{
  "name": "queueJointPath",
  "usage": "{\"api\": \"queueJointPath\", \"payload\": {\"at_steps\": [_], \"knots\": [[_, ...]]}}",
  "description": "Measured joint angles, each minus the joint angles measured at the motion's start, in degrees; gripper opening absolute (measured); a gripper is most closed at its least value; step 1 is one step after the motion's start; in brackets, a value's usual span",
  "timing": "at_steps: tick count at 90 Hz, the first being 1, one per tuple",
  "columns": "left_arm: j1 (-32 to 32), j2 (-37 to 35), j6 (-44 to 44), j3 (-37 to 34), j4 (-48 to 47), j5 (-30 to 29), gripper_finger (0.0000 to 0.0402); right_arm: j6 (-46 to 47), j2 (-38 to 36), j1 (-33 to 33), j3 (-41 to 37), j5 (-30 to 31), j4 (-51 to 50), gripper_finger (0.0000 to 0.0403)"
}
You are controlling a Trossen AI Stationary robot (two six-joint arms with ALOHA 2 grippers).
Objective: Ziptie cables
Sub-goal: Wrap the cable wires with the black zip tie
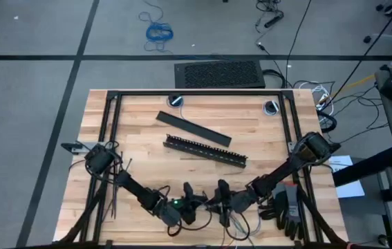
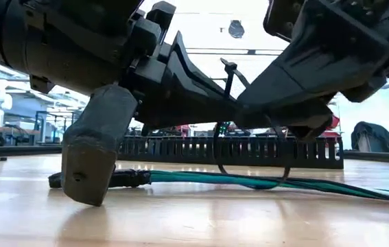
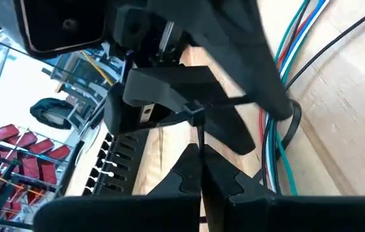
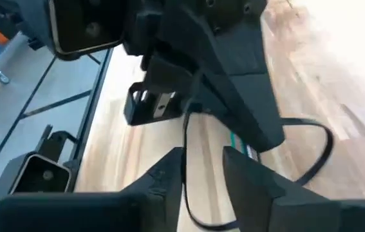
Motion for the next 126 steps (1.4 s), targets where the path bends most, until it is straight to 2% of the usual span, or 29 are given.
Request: {"api": "queueJointPath", "payload": {"at_steps": [23,30,39,47,75,89,126], "knots": [[0.0,0.0,0.0,0.0,0.0,0.0,0.0000,1.2,0.0,0.1,0.0,-3.0,-0.2,0.0106],[0.0,0.0,0.0,0.0,0.0,0.0,0.0000,2.1,0.0,-0.1,0.0,-3.2,-0.4,0.0080],[0.0,0.0,-0.1,0.0,0.0,0.0,0.0000,1.4,0.0,-0.6,0.0,-3.2,-0.4,0.0020],[0.1,0.0,-0.1,0.0,-0.1,0.2,0.0000,1.2,0.0,-1.0,0.0,-3.2,0.6,0.0005],[0.4,0.0,-0.1,0.0,-0.6,2.2,0.0000,-0.4,0.0,-1.7,0.0,-2.8,6.5,0.0001],[0.4,-0.1,-0.3,0.1,-1.5,3.5,0.0000,-0.2,0.0,-2.2,0.0,-0.4,6.4,0.0000],[0.4,-0.1,-0.4,0.0,-1.7,3.0,0.0000,4.2,0.0,-1.2,0.1,0.0,1.5,0.0000]]}}
